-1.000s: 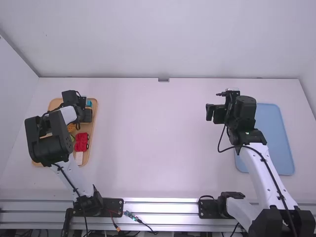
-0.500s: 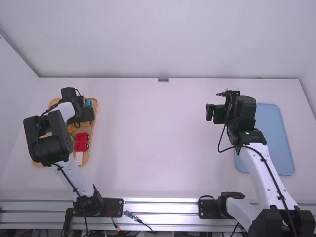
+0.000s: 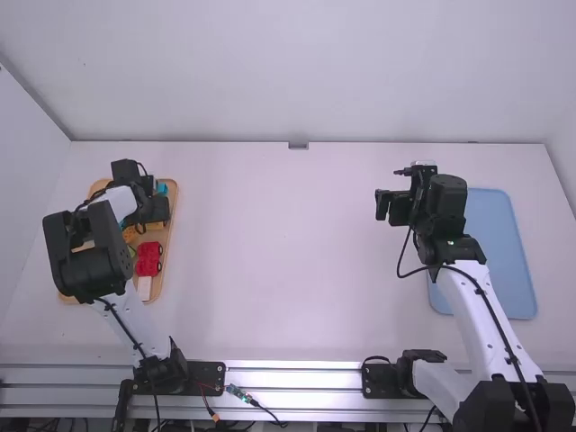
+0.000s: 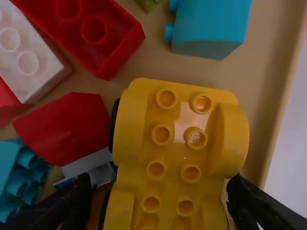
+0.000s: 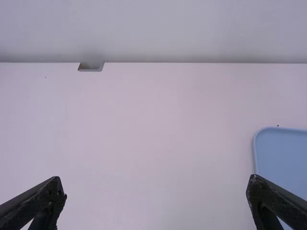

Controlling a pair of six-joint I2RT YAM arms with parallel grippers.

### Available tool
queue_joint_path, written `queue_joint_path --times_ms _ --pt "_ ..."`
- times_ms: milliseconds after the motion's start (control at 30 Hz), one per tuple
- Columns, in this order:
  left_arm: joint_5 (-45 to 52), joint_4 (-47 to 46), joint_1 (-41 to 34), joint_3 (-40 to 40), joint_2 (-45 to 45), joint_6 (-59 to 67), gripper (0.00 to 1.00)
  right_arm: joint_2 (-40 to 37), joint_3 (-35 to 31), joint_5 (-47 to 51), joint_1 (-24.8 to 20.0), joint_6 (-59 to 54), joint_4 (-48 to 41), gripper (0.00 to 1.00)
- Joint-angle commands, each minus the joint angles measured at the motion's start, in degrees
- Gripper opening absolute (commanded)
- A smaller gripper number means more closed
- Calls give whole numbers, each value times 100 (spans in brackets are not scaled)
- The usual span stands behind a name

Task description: Assemble lego blocks to make yellow taxi

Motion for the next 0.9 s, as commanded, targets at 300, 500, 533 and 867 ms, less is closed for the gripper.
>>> queue_joint_path --times_ms 300,500,533,867 --pt "-26 295 17 -361 76 175 76 55 223 -11 -20 4 -9 99" --pt "-22 284 17 -361 76 175 78 55 223 -11 -22 7 -9 99" --pt "-24 284 24 -361 76 177 78 55 223 -11 -20 7 -9 99" --pt "-24 306 17 -461 76 372 71 55 223 -13 -22 9 11 99"
